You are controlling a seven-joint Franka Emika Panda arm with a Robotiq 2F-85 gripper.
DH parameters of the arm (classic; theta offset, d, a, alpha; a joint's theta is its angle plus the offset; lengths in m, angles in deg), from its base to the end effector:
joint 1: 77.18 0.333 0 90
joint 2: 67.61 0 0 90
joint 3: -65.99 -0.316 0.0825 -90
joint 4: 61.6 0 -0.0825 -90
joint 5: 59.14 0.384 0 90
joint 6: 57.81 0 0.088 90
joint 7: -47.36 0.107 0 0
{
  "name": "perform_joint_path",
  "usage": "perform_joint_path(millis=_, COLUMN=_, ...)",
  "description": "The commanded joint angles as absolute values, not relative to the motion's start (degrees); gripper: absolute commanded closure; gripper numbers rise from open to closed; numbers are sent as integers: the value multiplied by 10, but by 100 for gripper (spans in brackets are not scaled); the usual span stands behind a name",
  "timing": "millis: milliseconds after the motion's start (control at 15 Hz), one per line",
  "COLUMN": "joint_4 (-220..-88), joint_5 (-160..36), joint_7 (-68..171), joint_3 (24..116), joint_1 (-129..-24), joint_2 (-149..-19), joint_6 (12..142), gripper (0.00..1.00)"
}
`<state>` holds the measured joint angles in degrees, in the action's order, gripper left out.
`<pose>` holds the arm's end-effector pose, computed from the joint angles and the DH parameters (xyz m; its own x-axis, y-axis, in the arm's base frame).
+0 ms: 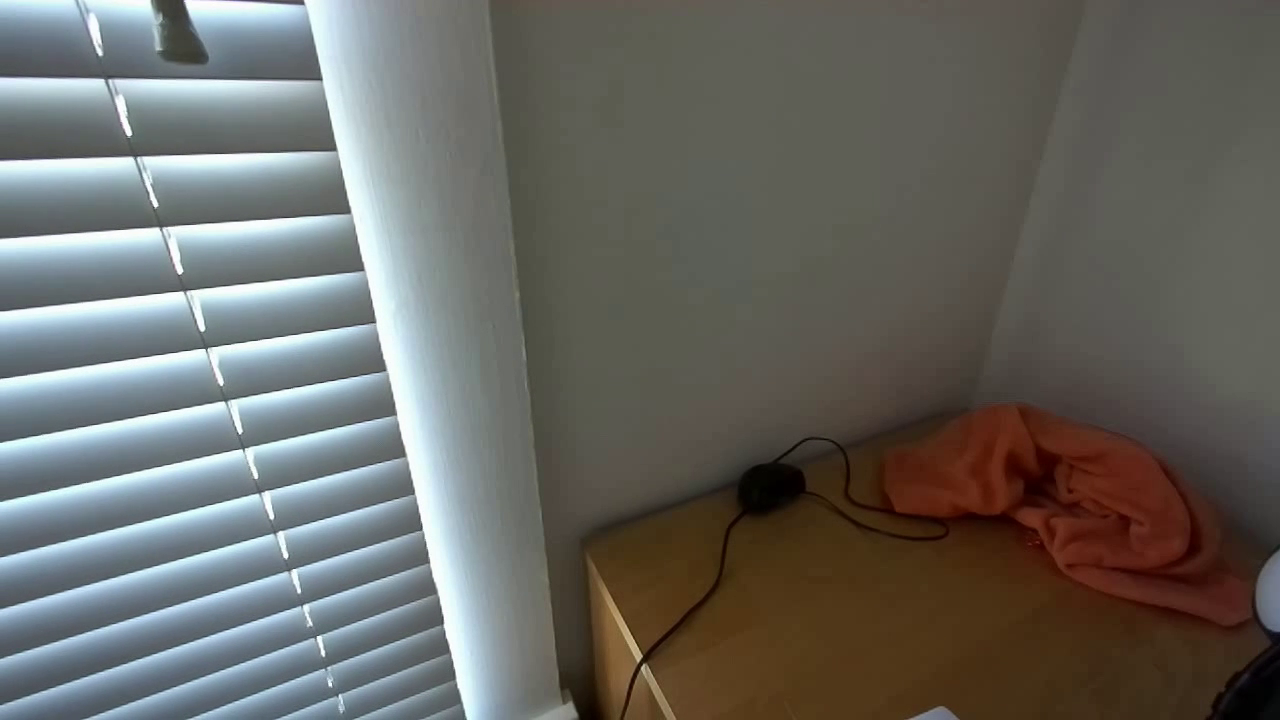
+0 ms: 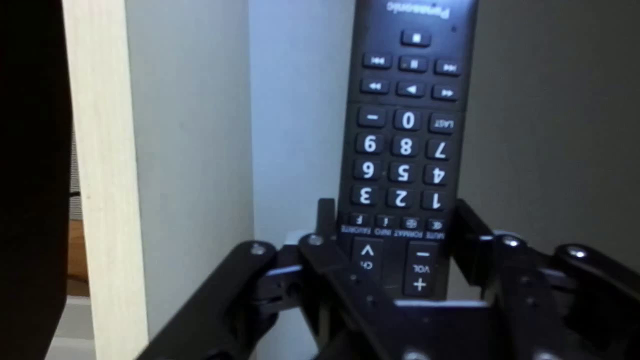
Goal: Put the remote inside the top drawer
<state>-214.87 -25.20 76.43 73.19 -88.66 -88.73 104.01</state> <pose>0.3349 -0.1506 0.1020 0.1471 -0.9707 -0.1900 -0.9826 -0.1654 0.0844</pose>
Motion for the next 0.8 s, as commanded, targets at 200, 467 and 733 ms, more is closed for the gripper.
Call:
perform_joint_path(millis=200, joint_4=-2069, joint_5=-137, joint_7=565, joint_3=617, joint_1=-1036, joint_2=-1008, joint_6=1075, gripper=69)
perform_joint_path(millis=467, joint_4=-2077, joint_5=-156, joint_7=588, joint_3=633, joint_1=-1021, joint_2=-998, joint_6=1071, gripper=44)
perform_joint_path(millis=733, joint_4=-2062, joint_5=-161, joint_7=584, joint_3=635, joint_1=-1019, joint_2=-1015, joint_6=1066, gripper=69)
